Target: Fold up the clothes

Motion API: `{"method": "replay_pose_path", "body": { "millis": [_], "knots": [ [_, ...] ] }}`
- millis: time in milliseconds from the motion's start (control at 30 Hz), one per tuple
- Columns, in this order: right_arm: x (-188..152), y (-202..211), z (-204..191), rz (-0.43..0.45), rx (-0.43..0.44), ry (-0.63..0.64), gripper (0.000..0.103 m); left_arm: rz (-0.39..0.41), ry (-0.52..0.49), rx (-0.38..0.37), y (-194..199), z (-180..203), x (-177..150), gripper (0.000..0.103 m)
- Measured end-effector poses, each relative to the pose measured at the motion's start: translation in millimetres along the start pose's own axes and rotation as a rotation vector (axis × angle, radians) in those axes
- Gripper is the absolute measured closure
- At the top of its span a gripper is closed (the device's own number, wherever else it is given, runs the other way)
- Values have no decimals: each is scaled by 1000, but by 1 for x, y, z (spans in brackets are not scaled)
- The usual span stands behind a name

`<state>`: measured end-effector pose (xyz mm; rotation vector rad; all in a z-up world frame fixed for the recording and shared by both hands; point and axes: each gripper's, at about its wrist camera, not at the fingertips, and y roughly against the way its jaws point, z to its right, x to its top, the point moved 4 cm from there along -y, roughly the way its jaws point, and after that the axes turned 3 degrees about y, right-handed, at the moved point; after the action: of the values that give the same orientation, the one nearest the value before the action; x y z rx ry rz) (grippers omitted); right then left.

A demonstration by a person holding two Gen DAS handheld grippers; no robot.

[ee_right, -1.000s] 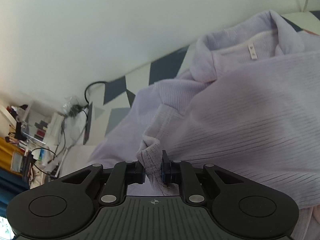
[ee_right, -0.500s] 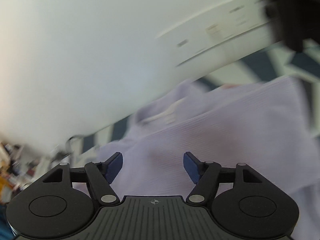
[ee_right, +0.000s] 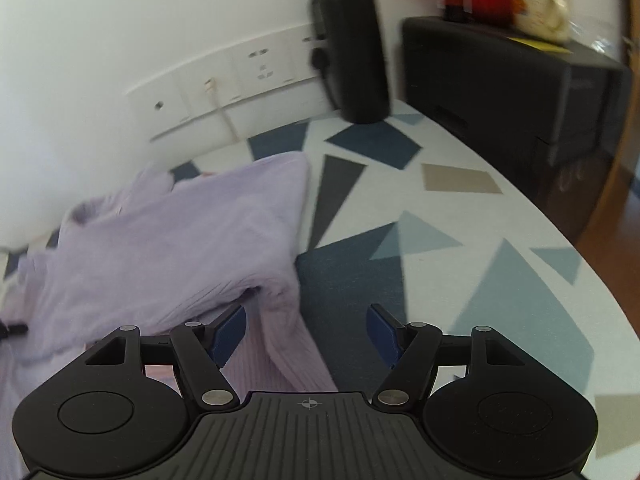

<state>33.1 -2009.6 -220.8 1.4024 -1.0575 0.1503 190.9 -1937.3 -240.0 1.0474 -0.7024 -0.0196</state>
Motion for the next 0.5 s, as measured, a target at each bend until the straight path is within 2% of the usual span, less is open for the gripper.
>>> {"method": "replay_pose_path", "body": {
  "millis": [67,100,133,167,200,333,433,500],
  "knots": [
    [1,-12,-9,-5,-15,58,40,54,-47,11,9,6,5,96],
    [2,-19,-11,-20,-38,84,50,90,-68,15,16,10,7,96],
    [3,-26,-12,-35,-61,109,65,108,-84,20,18,12,9,96],
    [4,-33,-12,-50,-85,129,97,125,-100,25,19,13,12,96],
    [5,-36,-6,-63,-110,113,93,142,-116,29,21,14,14,96],
    [1,-37,20,-87,-85,14,93,78,-61,63,2,-6,-2,96],
    [-4,-31,24,-95,-85,32,85,77,-42,69,-2,-9,-8,96],
    [-3,-26,29,-103,-91,24,76,67,-49,83,-4,-5,-7,93]
  ]
}}
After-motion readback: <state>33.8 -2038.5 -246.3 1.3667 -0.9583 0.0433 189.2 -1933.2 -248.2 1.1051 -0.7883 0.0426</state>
